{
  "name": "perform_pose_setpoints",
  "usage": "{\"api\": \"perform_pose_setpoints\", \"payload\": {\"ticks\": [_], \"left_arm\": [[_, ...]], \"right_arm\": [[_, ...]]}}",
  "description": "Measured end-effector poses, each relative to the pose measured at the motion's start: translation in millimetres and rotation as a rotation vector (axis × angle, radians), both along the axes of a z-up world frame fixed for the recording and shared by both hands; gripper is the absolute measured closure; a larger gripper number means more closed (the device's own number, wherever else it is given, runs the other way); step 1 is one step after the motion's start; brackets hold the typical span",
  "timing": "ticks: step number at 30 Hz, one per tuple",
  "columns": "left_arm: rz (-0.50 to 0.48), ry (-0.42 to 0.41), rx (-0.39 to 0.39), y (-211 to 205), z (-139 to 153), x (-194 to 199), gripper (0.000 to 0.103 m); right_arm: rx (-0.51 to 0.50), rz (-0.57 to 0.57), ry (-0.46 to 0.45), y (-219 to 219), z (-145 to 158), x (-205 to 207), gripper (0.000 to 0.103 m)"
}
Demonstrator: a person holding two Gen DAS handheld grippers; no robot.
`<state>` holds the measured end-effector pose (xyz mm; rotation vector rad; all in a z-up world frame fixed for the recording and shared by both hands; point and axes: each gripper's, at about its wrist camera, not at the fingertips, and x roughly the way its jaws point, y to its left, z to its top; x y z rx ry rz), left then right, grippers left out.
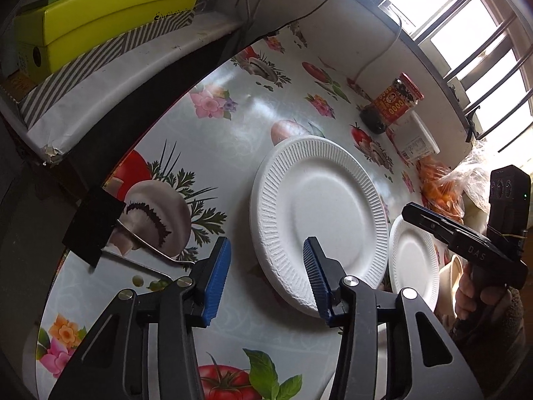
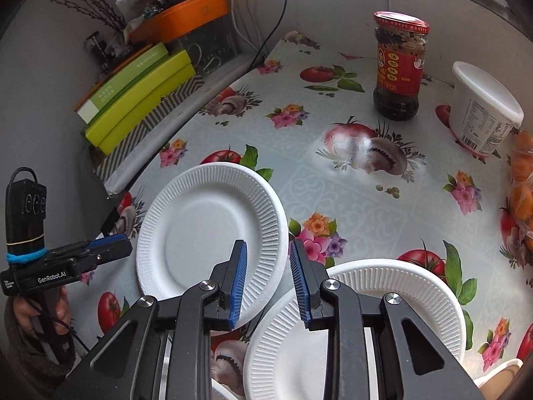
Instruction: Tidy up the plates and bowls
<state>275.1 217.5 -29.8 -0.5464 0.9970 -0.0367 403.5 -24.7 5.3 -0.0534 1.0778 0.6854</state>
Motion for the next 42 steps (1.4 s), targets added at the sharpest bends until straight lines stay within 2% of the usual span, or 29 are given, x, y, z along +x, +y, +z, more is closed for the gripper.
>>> {"api": "perform_pose_setpoints", "payload": {"ticks": [6,23,24,26,35,42], "left_arm": [[0.003,0.008,-0.037,4,-7,4,0.059],[0.022,-0.009,-0.054,13,-10,8,0.06],[0.021,-0.01,-0.056,13,-10,8,0.06],[0.022,-0.011,-0.061,12,-10,8,0.065],[0.027,-0.015,-0.069,12,-13,9,0.082],[0.04,-0.019,-0.066,12,-9,6,0.082]], "right_arm": [[0.006,-0.01,0.043,1,-13,11,0.079],[0.075,-0.025,0.128,0,-33,22,0.081],[0.077,-0.025,0.13,0,-34,22,0.085],[0.079,-0.032,0.132,-1,-35,23,0.089],[0.089,-0.041,0.138,-1,-35,22,0.09],[0.09,-0.058,0.156,-1,-30,16,0.09]]}}
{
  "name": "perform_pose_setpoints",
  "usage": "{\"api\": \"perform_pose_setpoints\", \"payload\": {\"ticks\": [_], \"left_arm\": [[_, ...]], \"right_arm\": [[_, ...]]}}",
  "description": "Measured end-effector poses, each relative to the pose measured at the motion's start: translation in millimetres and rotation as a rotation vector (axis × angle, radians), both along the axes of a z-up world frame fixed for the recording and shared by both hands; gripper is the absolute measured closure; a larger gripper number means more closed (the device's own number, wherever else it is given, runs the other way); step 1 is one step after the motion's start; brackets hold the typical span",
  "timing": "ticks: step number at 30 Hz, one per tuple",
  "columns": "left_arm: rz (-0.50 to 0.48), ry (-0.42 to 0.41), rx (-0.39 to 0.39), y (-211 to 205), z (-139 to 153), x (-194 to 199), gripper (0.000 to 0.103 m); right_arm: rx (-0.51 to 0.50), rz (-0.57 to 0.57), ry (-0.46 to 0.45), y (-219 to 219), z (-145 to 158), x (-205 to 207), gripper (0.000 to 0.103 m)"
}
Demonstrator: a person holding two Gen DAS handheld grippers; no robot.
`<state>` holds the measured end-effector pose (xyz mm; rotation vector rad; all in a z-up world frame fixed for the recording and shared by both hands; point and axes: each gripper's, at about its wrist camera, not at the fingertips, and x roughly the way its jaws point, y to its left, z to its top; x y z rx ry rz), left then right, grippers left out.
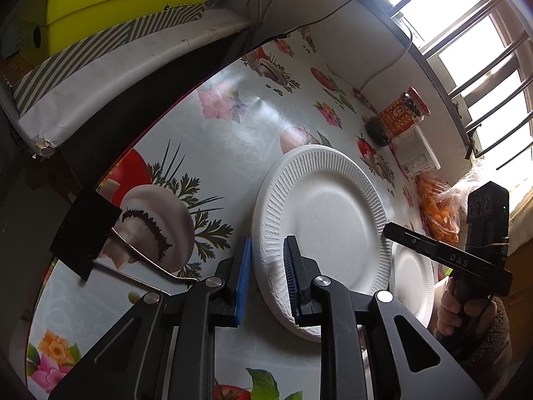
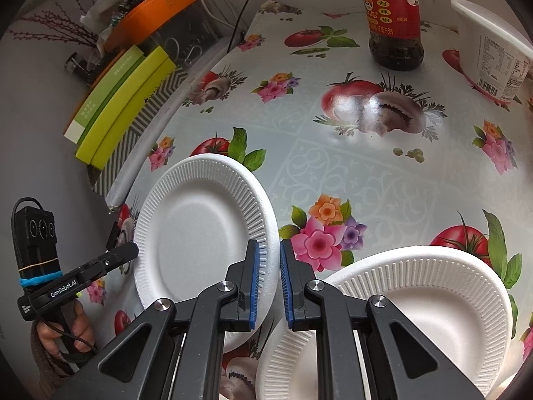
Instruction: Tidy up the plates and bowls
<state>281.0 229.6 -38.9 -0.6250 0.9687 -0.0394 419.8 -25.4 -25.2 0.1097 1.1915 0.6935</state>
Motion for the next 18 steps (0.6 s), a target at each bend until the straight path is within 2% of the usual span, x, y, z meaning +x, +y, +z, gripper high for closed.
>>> {"api": "perform_pose_setpoints", "payload": {"ticks": [9,18], "left_arm": [[-0.029,-0.036,0.035,-9,28,-20,0.082],[-0.072,-0.067,0.058,-26,52,-54,0.082]], "right_arm": [[0.024,-0.011,-0.011,-11,26,-23,0.09],[0.018,-0.02,-0.049,-33,55,-73,0.09]]}}
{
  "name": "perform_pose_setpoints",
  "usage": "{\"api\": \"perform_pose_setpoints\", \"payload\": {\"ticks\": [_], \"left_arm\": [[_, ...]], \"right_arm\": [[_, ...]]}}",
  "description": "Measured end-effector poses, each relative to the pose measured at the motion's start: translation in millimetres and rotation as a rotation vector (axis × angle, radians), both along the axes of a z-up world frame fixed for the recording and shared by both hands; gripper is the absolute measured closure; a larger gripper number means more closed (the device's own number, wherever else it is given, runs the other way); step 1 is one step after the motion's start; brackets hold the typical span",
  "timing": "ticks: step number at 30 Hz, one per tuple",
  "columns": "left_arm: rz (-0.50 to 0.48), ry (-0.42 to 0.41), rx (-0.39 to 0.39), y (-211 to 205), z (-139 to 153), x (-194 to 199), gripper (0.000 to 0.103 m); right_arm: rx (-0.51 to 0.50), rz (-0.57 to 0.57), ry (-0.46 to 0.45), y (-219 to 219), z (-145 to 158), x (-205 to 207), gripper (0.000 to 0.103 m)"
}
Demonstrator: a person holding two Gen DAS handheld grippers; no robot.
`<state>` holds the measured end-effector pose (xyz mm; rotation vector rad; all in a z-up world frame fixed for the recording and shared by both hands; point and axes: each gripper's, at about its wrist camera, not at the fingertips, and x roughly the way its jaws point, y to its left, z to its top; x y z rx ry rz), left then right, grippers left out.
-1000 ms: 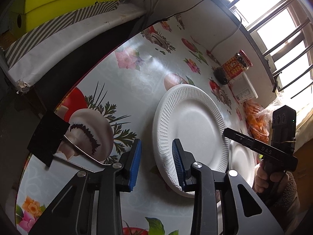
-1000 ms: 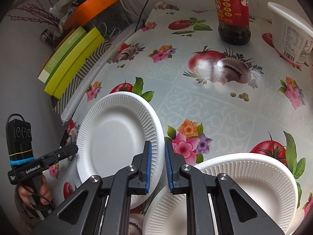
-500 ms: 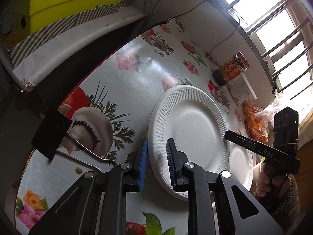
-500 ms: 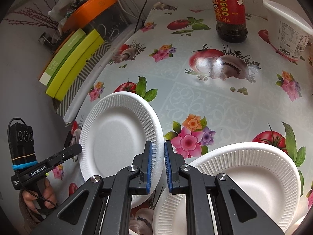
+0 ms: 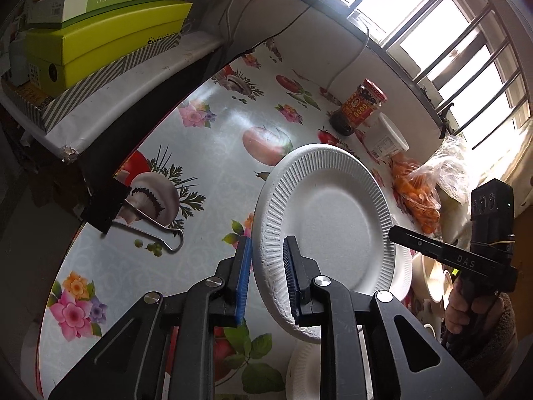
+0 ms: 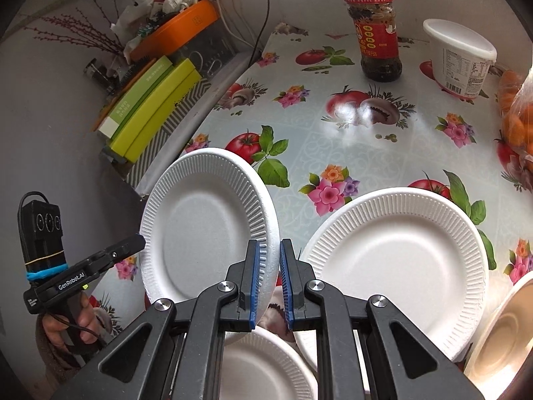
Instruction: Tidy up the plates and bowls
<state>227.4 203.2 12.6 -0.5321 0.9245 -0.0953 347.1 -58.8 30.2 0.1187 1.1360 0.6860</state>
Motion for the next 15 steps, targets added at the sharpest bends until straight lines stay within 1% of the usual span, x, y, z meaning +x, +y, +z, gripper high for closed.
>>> {"api": "perform_pose_setpoints", "payload": {"ticks": [2,6,12,15], "left_arm": [[-0.016,-0.004,0.001,-6,3,-8,0.082],[-0.04,-0.003,0.014,-17,4,-26,0.082],[-0.07,0.024,0.036,-35,-3,-50,0.082],[-0.083,0.03,0.035,-41,-7,-59,0.082]], "right_arm": [[-0.017,-0.006,-0.02,-5,5,-13,0.09],[-0.03,-0.012,-0.027,-16,9,-38,0.09],[-0.043,-0.02,-0.013,-32,8,-69,0.09],[-0.053,-0.027,-0.004,-38,4,-80,0.09]]}}
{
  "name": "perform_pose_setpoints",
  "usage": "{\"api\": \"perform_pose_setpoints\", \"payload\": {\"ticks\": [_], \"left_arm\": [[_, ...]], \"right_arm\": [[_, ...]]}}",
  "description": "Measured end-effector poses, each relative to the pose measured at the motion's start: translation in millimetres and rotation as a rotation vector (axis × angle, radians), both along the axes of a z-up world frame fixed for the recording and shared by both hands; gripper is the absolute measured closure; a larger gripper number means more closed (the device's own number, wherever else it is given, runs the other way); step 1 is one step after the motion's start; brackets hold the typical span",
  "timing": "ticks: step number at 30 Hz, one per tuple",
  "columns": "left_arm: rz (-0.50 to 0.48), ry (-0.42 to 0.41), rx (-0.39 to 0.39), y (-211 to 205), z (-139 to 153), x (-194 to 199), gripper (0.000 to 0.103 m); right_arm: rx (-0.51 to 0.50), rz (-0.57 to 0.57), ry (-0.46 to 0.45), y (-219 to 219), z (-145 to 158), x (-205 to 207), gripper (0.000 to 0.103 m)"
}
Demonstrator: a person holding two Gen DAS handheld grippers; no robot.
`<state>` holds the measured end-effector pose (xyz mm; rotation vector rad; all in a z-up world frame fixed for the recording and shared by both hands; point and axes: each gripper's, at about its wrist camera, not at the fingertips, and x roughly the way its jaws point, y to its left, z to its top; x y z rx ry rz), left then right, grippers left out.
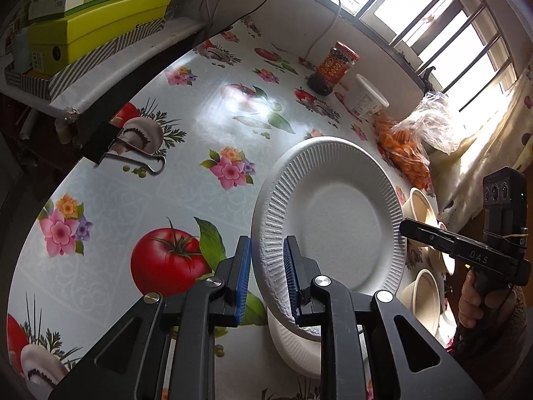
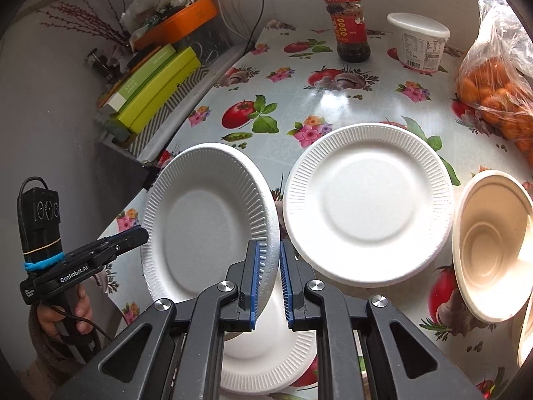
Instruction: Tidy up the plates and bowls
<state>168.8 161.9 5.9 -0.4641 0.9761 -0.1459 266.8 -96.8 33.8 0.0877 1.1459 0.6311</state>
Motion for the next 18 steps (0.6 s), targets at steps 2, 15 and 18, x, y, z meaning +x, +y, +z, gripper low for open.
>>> {"api": "perform_pose_setpoints", "payload": {"ticks": [2,15,18], "left_arm": [[-0.01,0.0,0.015,-6,-2,-6,0.082],[-0.044,0.023,0.042,-28,-13,-27,0.082],[-0.054,0.039,0.053,-34,-18,-29,0.082]], "right_arm": [[-0.001,-0.005,0.007,-5,-3,-7,0.09],[-0.072,0.007,0.002,-18,-13,-39,0.09],[-0.09,0.008,0.002,-19,-15,-40,0.09]]}}
